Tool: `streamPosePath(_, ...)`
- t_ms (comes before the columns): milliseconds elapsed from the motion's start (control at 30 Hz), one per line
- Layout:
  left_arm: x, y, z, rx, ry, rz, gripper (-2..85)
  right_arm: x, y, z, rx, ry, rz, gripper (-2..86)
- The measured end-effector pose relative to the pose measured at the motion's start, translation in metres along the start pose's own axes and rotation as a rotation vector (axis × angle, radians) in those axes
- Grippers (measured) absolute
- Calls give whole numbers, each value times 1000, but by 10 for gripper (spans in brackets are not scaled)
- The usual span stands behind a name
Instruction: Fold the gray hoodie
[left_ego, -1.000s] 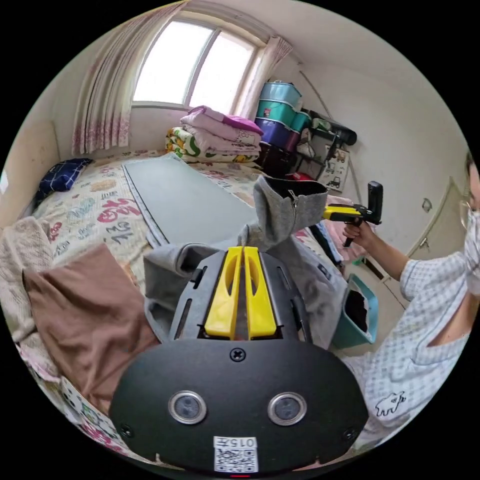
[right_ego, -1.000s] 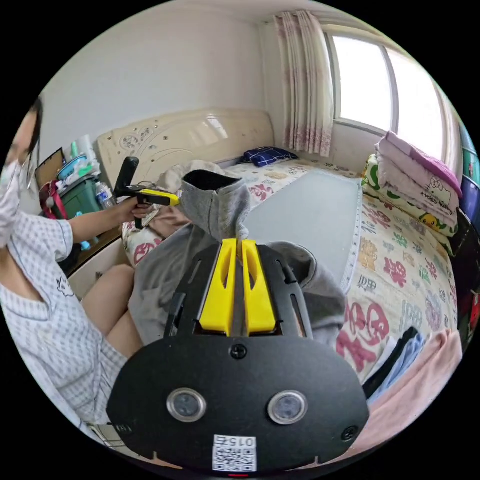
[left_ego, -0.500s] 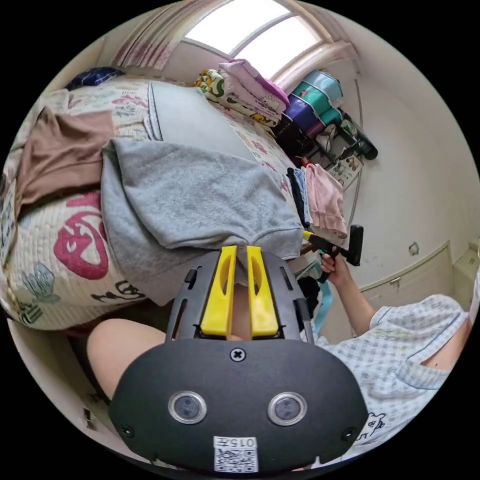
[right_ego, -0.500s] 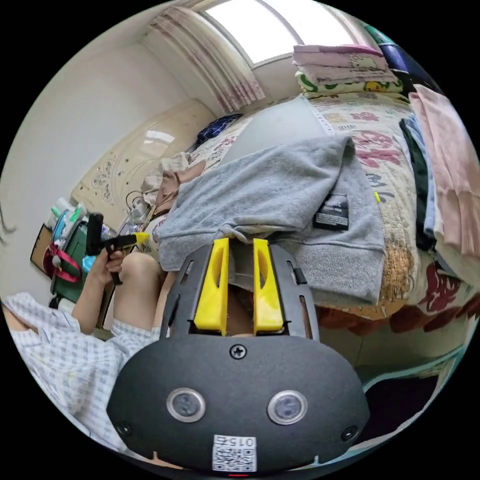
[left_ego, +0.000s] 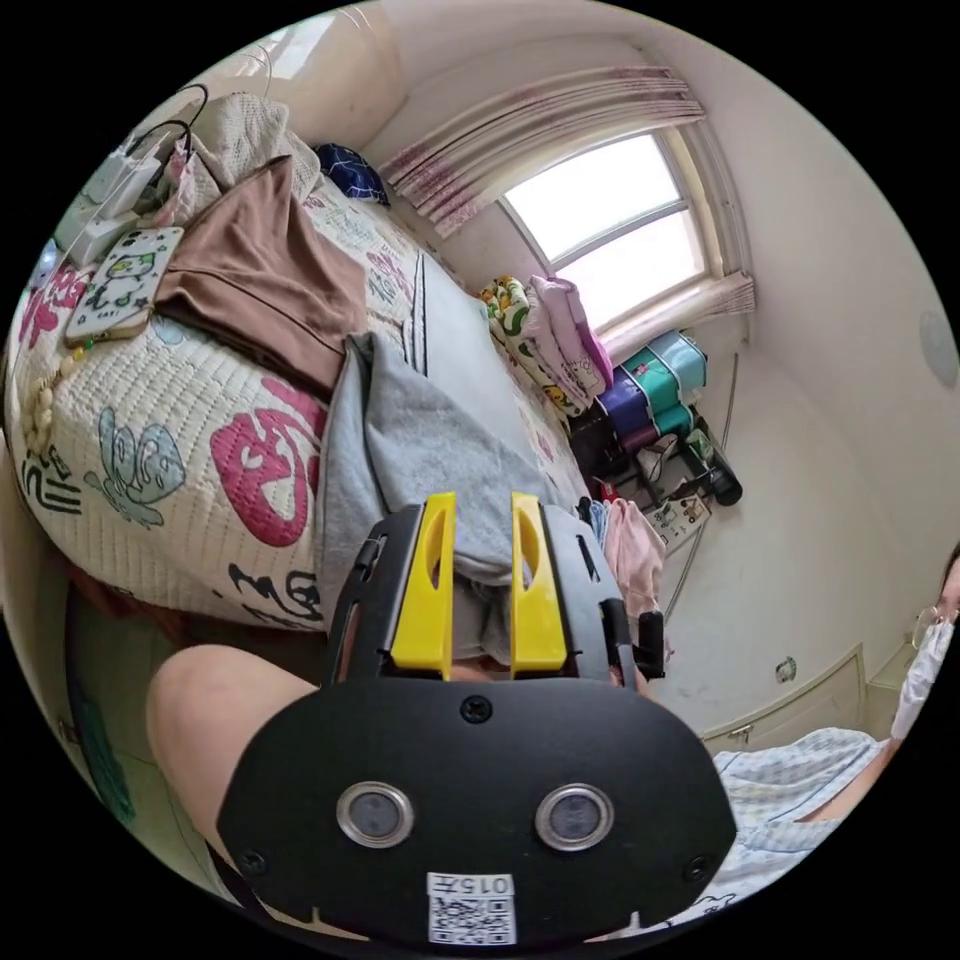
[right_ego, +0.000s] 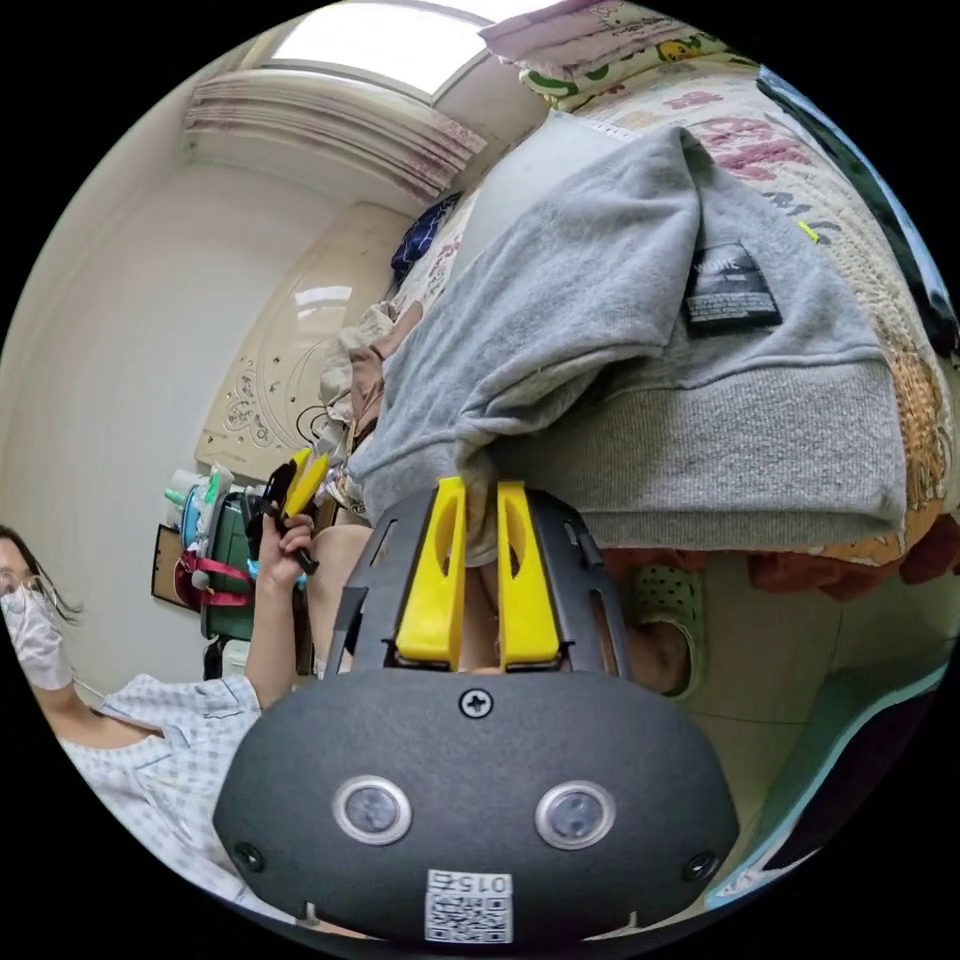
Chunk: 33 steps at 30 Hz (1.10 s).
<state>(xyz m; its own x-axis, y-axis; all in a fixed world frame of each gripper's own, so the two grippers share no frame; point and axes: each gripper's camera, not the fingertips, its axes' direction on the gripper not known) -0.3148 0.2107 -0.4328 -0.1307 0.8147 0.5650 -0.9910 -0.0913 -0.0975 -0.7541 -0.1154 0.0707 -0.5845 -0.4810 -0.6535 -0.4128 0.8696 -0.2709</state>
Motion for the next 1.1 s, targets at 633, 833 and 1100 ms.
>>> streamPosePath(633,-65,-139,131,-61,-253,-10,137,85,-286,-89,155,210,125,176)
streamPosePath(833,-87,-141,172,-60,-303,5,128,129,-359,-52,126,172,180,151)
streamPosePath(1100,-134,-155,179,-56,-205,-101,29,186,-380,-16,163,140,279,36)
